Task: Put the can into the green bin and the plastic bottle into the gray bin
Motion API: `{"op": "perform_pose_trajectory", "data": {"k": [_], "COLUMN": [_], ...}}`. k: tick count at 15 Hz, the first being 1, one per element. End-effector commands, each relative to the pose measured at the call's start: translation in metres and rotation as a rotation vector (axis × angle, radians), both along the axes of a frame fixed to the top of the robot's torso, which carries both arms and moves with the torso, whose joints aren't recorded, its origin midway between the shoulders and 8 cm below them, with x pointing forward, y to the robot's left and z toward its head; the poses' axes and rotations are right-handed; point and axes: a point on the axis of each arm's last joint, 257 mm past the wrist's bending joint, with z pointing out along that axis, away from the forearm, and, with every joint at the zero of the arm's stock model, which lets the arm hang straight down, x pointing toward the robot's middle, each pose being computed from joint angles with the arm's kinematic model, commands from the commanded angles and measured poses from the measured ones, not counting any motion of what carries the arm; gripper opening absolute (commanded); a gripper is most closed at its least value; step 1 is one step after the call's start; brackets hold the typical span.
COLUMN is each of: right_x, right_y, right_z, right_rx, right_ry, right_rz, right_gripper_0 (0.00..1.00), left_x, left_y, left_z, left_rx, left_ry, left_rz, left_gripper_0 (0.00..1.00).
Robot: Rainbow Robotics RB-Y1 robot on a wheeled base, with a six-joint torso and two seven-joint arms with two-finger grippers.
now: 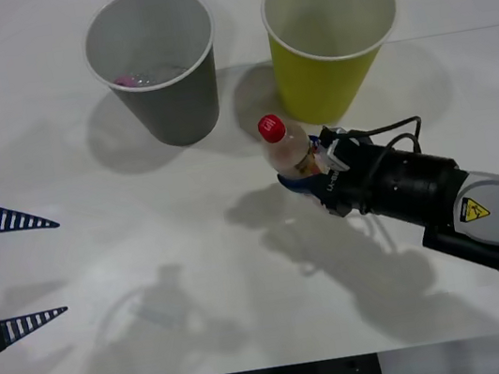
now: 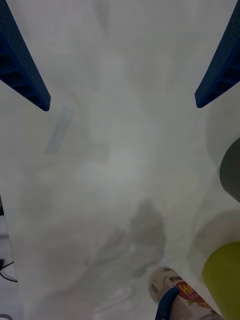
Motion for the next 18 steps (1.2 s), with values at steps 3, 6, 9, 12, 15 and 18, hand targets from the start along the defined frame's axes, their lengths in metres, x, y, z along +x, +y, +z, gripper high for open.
{"op": "perform_pose_trajectory", "data": {"k": [3, 6, 9, 12, 15, 18], "right_x": [-0.016, -0.032, -0.049, -0.062, -0.072, -0.071], "right_y": [-0.030, -0.045, -0.057, -0.071, -0.074, -0.062], "right_z": [0.012, 0.025, 0.046, 0.073, 0.104, 0.138], "right_rx": [-0.091, -0.118, -0.143, -0.188, -0.184, -0.152], "right_ry": [0.106, 0.192, 0.302, 0.396, 0.465, 0.494], "right_rz": [0.083, 0.133, 0.163, 0.134, 0.080, 0.045], "right_gripper_0": [0.00, 0.00, 0.00, 0.00, 0.00, 0.00], "left_x": [0.000, 0.000, 0.000, 0.000, 0.000, 0.000], "left_y": [0.000, 0.000, 0.000, 0.000, 0.000, 0.000], "left_z": [0.000, 0.000, 0.000, 0.000, 0.000, 0.000], "left_rx": [0.000, 0.000, 0.000, 0.000, 0.000, 0.000], "left_ry": [0.000, 0.000, 0.000, 0.000, 0.000, 0.000], "left_rz": [0.000, 0.000, 0.000, 0.000, 0.000, 0.000], "left_gripper_0": [1.00, 1.00, 1.00, 1.00, 1.00, 1.00]}}
